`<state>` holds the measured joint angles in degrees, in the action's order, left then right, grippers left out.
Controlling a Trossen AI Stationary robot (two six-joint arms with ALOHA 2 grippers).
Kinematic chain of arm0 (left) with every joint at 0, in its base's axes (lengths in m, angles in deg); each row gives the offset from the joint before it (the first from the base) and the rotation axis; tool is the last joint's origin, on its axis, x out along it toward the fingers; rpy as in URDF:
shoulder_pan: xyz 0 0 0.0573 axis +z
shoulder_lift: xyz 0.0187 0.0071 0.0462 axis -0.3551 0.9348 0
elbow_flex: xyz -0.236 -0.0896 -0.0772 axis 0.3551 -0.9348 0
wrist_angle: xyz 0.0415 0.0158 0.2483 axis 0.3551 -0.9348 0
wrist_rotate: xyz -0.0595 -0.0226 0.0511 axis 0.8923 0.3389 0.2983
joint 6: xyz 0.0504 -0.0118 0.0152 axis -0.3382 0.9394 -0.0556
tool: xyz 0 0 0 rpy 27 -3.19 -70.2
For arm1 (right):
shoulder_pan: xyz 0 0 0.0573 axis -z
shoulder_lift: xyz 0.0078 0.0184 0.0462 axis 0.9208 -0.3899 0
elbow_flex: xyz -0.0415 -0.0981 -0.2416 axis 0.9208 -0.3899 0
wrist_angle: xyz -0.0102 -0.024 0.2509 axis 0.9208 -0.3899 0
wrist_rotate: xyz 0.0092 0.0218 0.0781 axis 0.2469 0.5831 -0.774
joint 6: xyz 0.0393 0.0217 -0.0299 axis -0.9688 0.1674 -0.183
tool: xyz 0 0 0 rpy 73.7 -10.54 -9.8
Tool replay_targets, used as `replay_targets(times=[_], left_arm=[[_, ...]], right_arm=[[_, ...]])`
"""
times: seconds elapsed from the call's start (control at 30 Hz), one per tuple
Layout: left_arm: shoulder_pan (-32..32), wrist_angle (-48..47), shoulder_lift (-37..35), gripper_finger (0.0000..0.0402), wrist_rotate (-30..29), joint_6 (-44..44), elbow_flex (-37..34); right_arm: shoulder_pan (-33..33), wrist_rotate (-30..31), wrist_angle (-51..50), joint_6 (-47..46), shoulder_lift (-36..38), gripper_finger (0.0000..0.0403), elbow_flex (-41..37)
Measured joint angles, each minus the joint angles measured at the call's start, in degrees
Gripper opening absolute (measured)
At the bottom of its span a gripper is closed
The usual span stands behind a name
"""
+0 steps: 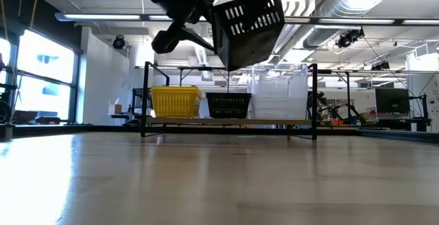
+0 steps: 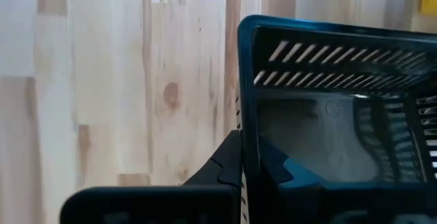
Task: Stack baskets on shelf by color
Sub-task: Stack the black bin on top of the black bin on the shelf
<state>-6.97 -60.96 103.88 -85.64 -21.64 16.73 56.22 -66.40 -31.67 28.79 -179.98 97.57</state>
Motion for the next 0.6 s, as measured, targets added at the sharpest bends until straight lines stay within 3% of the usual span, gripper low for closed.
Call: replay_targets(times=[0.27, 0.6], left_arm=[[5.9, -2.2, 0.0, 0.0187, 10.1, -10.3, 0.0], [11.5, -2.4, -0.2, 0.0176, 17.6, -21.2, 0.0]], right_arm=[[-0.9, -2.8, -0.1, -11.2, 0.3, 0.0, 0.0], [-3.6, -2.1, 0.6, -18.8, 1.4, 0.0, 0.0]])
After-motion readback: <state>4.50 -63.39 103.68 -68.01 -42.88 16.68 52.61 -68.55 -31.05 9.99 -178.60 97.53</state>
